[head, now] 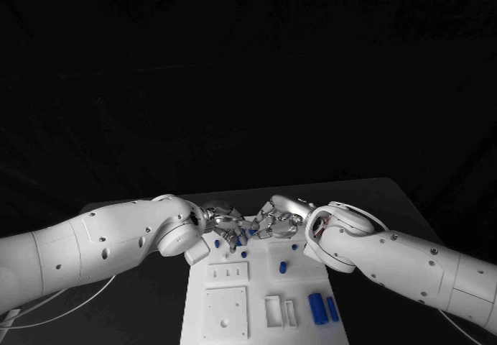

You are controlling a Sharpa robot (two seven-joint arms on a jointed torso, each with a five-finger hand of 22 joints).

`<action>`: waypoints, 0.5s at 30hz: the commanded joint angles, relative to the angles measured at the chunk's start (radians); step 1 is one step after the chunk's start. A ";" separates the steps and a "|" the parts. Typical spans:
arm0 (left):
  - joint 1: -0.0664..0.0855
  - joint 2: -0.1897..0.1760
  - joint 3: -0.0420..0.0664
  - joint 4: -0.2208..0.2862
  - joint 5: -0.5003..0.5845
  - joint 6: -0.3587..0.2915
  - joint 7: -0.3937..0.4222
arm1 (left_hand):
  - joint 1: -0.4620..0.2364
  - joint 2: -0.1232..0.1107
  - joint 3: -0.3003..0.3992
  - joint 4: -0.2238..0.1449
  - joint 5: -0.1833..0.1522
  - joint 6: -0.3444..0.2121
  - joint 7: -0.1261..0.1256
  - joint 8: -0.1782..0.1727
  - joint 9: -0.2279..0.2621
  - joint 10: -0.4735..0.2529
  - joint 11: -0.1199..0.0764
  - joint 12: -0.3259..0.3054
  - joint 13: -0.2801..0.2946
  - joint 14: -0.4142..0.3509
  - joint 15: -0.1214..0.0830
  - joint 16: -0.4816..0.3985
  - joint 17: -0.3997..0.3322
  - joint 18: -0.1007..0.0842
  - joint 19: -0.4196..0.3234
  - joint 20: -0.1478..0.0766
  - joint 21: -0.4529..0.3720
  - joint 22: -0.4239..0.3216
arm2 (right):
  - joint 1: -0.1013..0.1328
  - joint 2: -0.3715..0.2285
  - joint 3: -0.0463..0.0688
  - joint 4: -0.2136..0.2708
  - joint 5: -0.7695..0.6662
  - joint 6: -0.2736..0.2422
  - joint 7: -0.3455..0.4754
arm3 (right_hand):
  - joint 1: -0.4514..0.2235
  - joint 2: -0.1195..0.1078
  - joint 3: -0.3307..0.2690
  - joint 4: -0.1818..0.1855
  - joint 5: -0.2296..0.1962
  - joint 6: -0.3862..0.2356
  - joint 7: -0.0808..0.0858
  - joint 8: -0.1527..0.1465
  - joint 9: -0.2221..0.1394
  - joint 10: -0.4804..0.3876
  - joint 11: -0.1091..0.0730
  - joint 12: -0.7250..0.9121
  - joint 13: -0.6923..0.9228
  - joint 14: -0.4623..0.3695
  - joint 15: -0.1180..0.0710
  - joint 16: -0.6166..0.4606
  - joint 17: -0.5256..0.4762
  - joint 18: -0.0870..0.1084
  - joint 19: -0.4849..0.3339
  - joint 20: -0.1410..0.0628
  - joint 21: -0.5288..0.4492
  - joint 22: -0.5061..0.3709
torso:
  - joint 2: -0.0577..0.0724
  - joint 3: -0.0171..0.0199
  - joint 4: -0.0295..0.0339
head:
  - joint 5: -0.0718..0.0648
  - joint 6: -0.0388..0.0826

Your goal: Assemble the parts on the task board

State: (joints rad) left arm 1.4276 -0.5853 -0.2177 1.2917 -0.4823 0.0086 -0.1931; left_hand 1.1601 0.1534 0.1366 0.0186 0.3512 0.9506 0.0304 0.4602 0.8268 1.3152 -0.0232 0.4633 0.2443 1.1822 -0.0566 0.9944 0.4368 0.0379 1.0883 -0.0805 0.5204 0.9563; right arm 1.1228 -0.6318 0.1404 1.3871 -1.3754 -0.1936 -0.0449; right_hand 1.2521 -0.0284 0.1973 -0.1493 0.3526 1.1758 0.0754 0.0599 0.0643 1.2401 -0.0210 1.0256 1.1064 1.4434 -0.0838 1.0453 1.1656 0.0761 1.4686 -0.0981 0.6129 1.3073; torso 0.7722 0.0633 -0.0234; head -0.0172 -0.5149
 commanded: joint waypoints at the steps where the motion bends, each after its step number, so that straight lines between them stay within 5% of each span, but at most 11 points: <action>1: -0.001 0.003 0.000 0.003 -0.015 0.021 0.017 | 0.001 0.003 0.103 -0.111 0.013 0.007 -0.006 0.002 0.045 0.003 0.001 0.006 0.002 -0.004 -0.004 0.007 0.002 -0.010 0.006 0.000 -0.007 0.012 | 0.000 0.002 0.001 0.002 0.002 0.004 0.013 | -0.004 -0.010 -0.003 0.006 0.005 -0.016 0.001 0.002 0.000 0.000 0.002 -0.006 -0.003 0.000 0.004 -0.007 -0.003 -0.001 0.019 -0.003 -0.005 0.075 | 0.000 -0.0001 -0.0003 | 0.000 0.000; 15: -0.001 0.002 0.000 0.001 -0.026 0.020 0.020 | 0.006 0.002 0.104 -0.126 0.013 0.015 -0.006 -0.009 0.039 0.004 -0.001 0.007 0.001 -0.004 -0.005 0.009 0.001 -0.009 0.009 0.000 -0.018 0.034 | 0.000 0.001 0.001 0.001 0.011 0.001 0.014 | -0.011 -0.023 -0.016 0.020 0.010 -0.040 0.008 0.002 0.000 -0.006 0.007 -0.013 -0.011 -0.002 0.007 -0.013 -0.008 0.004 0.018 0.002 -0.020 0.073 | 0.000 0.0004 0.0002 | 0.000 -0.002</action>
State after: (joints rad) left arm 1.4276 -0.5854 -0.2174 1.2906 -0.4982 0.0108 -0.1857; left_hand 1.1599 0.1533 0.1287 0.0096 0.3627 0.9542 0.0339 0.4558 0.8690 1.3151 -0.0232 0.4637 0.2454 1.1822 -0.0566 0.9984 0.4381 0.0379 1.0883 -0.0805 0.5084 0.9893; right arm 1.1221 -0.6323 0.1401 1.3863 -1.3711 -0.1938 -0.0437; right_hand 1.2409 -0.0396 0.1806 -0.1326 0.3603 1.1395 0.0831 0.0601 0.0658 1.2364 -0.0175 1.0161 1.0964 1.4433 -0.0838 1.0353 1.1589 0.0761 1.4686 -0.0981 0.5958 1.3073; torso 0.7723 0.0633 -0.0231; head -0.0174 -0.5169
